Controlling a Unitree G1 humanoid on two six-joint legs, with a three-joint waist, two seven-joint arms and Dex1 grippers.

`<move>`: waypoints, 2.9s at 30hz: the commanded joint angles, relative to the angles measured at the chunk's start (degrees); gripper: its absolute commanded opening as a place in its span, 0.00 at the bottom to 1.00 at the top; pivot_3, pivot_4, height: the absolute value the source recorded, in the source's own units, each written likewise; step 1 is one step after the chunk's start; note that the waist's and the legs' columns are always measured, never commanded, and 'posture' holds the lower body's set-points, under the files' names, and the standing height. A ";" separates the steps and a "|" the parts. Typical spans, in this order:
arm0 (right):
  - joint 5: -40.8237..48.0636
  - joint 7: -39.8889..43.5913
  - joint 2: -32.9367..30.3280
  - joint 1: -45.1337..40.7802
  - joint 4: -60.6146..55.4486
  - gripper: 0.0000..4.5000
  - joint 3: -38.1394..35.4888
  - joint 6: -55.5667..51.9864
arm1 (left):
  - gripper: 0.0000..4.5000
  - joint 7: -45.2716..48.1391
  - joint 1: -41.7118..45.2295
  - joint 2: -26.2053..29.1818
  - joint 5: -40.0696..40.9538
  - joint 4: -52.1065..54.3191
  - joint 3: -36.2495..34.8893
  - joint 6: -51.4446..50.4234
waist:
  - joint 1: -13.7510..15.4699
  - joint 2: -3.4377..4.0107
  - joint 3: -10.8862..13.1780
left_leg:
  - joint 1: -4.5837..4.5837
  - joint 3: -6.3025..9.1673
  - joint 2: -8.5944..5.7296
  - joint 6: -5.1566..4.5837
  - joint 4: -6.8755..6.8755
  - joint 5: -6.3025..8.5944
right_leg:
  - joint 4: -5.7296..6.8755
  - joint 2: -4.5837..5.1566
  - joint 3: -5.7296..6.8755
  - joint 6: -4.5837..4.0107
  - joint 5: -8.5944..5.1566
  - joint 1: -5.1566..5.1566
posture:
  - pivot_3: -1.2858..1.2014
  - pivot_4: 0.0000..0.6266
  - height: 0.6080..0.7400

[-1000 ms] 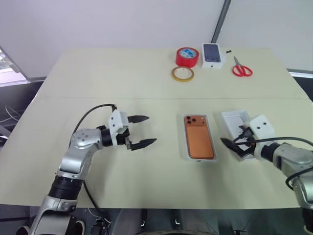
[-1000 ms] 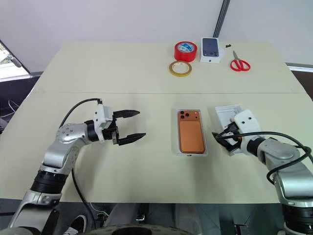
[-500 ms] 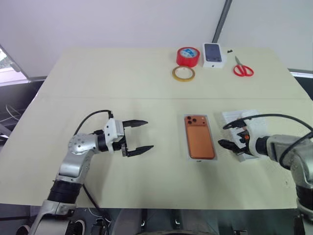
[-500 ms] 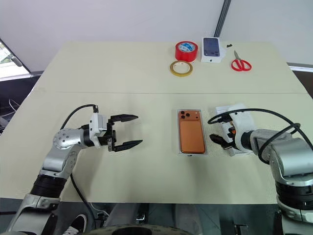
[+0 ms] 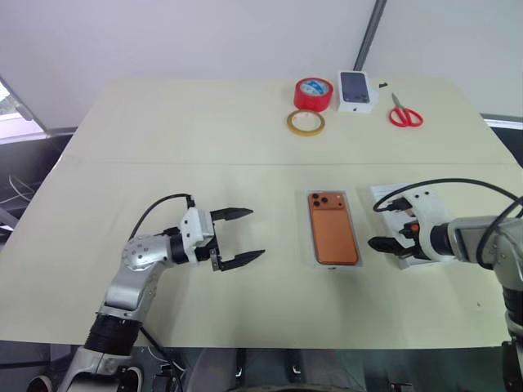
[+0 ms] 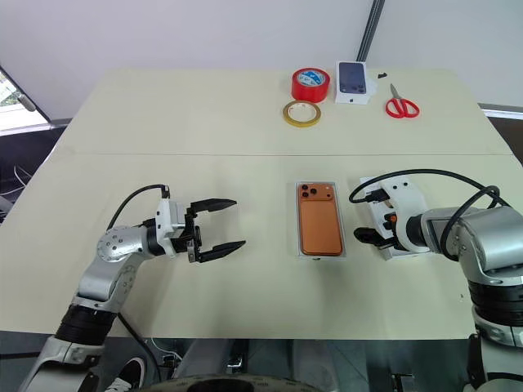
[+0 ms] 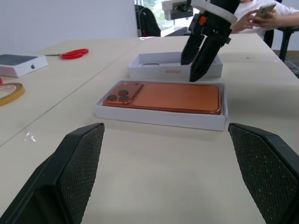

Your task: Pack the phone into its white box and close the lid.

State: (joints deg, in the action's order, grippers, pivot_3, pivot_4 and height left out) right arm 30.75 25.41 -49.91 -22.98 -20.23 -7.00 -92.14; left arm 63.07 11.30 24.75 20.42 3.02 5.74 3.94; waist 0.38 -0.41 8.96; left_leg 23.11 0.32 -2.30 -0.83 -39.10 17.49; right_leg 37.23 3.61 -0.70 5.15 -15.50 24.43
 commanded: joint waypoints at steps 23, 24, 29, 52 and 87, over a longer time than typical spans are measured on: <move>0.11 -11.53 18.96 -7.65 5.08 0.01 -16.68 -0.36 | 1.00 -1.87 2.95 0.09 0.36 0.21 0.36 -0.55 | -1.16 -0.12 -0.15 | -0.06 0.00 0.01 0.01 0.00 -0.01 | 0.15 -0.03 0.00 0.00 0.01 0.02 | 0.52 0.24 1.00; -0.12 -11.90 20.68 -8.64 5.02 0.01 -18.10 -0.36 | 1.00 -1.78 3.34 0.15 0.43 -0.20 0.29 -0.67 | -1.13 -0.12 -0.15 | -0.04 0.00 0.01 0.02 0.00 -0.01 | 0.15 -0.03 0.00 0.00 0.01 0.02 | 0.52 0.24 1.00; -0.25 -14.16 30.32 -16.63 5.86 0.01 -27.43 2.19 | 1.00 -1.51 4.77 0.30 0.70 -1.48 -0.12 -1.28 | -1.15 -0.07 -0.12 | 0.03 -0.01 0.00 0.02 -0.01 -0.02 | 0.14 -0.03 0.00 0.01 0.01 0.07 | 0.52 0.24 1.00; 82.25 -41.30 36.20 10.85 -5.63 0.01 -9.16 25.38 | 1.00 -5.06 6.57 0.00 2.63 1.55 -0.85 -9.78 | -1.97 0.06 -0.06 | 0.02 -0.02 -0.01 0.03 -0.01 -0.05 | 0.36 -0.05 0.00 0.01 0.00 0.16 | 0.52 0.24 1.00; 76.72 -40.60 18.03 23.53 -4.15 0.29 -8.33 48.29 | 0.00 -12.89 16.40 -22.15 -8.53 -24.10 8.50 1.73 | 0.43 -0.02 -0.12 | 0.10 -0.03 0.03 -0.14 -0.14 0.04 | -0.04 -0.11 0.02 0.07 0.03 -0.08 | 0.52 0.24 1.00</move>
State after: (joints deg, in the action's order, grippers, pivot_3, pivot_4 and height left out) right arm 108.90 -16.73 -30.60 0.05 -23.30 -11.82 -45.01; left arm 50.11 26.07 3.82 12.83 -19.68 13.06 3.68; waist 0.82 -0.43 8.84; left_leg 23.23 0.27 -2.29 -1.01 -39.27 17.56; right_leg 37.18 3.50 -0.68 5.24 -15.47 24.35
